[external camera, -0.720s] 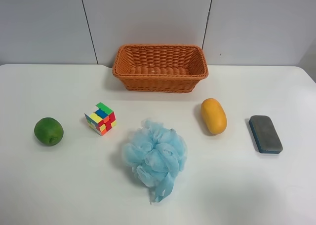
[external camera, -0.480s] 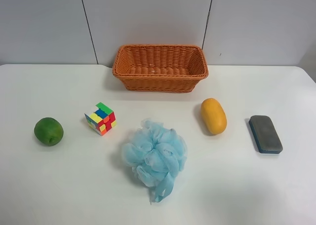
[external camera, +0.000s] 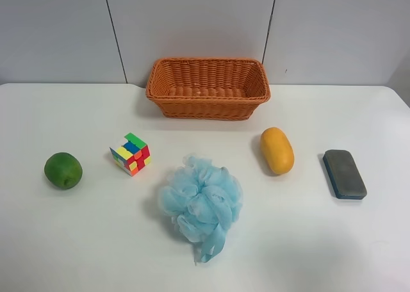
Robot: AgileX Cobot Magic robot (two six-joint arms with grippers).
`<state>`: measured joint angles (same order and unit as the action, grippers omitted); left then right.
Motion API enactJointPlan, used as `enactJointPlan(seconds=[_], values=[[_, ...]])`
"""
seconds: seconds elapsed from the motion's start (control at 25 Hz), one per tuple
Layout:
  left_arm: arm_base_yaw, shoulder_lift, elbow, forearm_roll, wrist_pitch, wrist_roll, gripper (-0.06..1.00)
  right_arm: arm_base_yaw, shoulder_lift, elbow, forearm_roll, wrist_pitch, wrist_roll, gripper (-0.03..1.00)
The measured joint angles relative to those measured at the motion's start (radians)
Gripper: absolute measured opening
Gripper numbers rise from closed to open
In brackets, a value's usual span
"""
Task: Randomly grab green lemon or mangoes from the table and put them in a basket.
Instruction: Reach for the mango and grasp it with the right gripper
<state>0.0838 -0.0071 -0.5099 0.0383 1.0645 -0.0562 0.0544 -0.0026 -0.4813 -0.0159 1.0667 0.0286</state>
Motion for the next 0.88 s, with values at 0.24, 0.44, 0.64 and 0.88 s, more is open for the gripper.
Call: enactJointPlan(seconds=[0.24, 0.44, 0.64, 0.88], values=[[0.000, 0.000, 0.000, 0.000, 0.000, 0.000, 0.95, 0.000, 0.000, 0.000, 0.000, 0.000, 0.000, 0.99], [0.000, 0.000, 0.000, 0.000, 0.000, 0.000, 0.95, 0.000, 0.000, 0.000, 0.000, 0.000, 0.000, 0.99], [0.000, 0.000, 0.000, 0.000, 0.000, 0.000, 0.95, 0.000, 0.000, 0.000, 0.000, 0.000, 0.000, 0.99], [0.000, 0.000, 0.000, 0.000, 0.000, 0.000, 0.95, 0.000, 0.000, 0.000, 0.000, 0.000, 0.000, 0.99]])
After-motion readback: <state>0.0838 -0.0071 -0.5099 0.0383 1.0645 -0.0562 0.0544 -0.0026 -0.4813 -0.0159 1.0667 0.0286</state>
